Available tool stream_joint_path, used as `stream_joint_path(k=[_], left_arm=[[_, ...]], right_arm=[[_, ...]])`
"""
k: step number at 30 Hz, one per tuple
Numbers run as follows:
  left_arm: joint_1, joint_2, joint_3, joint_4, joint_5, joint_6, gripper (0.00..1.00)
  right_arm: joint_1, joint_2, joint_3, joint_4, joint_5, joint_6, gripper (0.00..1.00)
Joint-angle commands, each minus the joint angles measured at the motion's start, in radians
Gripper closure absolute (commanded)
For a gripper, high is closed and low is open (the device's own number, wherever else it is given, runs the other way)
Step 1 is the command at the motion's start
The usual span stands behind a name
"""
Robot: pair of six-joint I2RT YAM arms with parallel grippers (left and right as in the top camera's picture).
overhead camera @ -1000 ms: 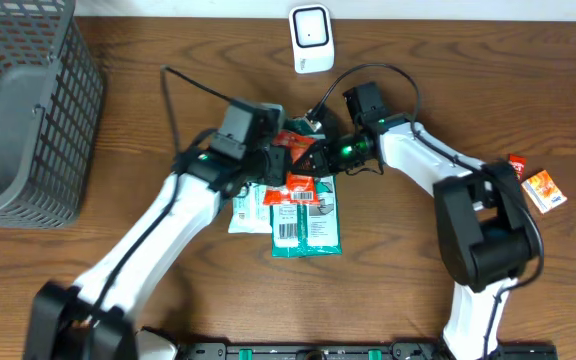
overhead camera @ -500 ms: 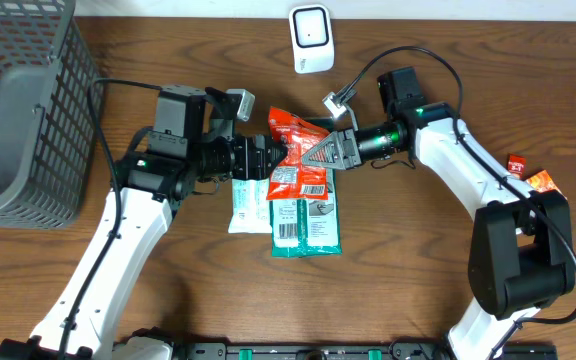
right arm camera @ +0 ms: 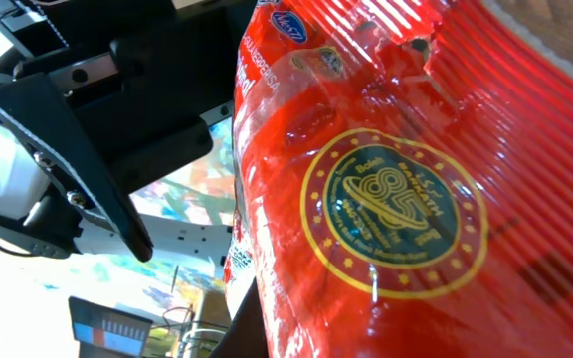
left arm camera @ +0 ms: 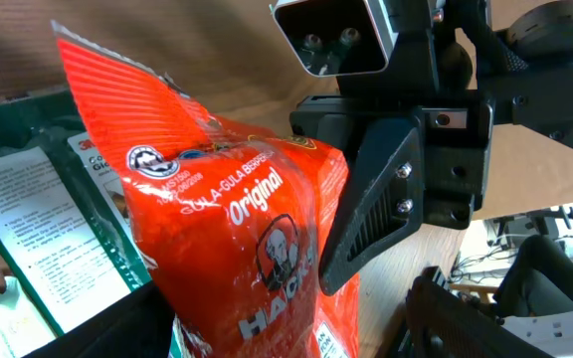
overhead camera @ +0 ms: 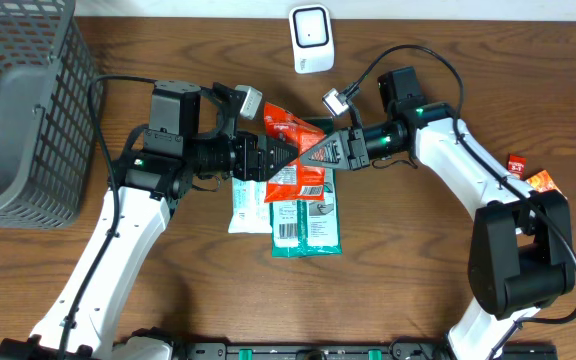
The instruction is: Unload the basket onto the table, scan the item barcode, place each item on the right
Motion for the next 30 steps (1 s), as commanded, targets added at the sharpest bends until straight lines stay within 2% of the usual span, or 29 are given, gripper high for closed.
stream_joint_path(k=[1,4,11,21,28,30], left_arm=[[0.003,0.006,0.012,0.006,0.037,0.013,0.25],[0.002,0.006,0.012,0.014,0.037,0.013,0.27],[0.002,0.006,0.012,0.018,0.037,0.013,0.41],[-0.012,0.006,0.011,0.002,0.037,0.013,0.42],[-0.021,0.006,0.011,0.002,-0.009,0.013,0.62],[-0.021,0.006,0.011,0.003,-0.016,0.013,0.71]], right_arm=[[0.01,-0.019,0.001,0.003,-0.07,-0.025,0.99],[0.025,-0.019,0.001,0.003,-0.07,-0.025,0.99],[0.058,-0.019,0.001,0.011,-0.07,-0.025,0.99],[0.076,-0.019,0.001,0.076,-0.07,-0.013,0.99],[0.075,-0.019,0.001,0.09,-0.07,-0.013,0.99],[0.075,-0.019,0.001,0.094,-0.07,-0.013,0.99]])
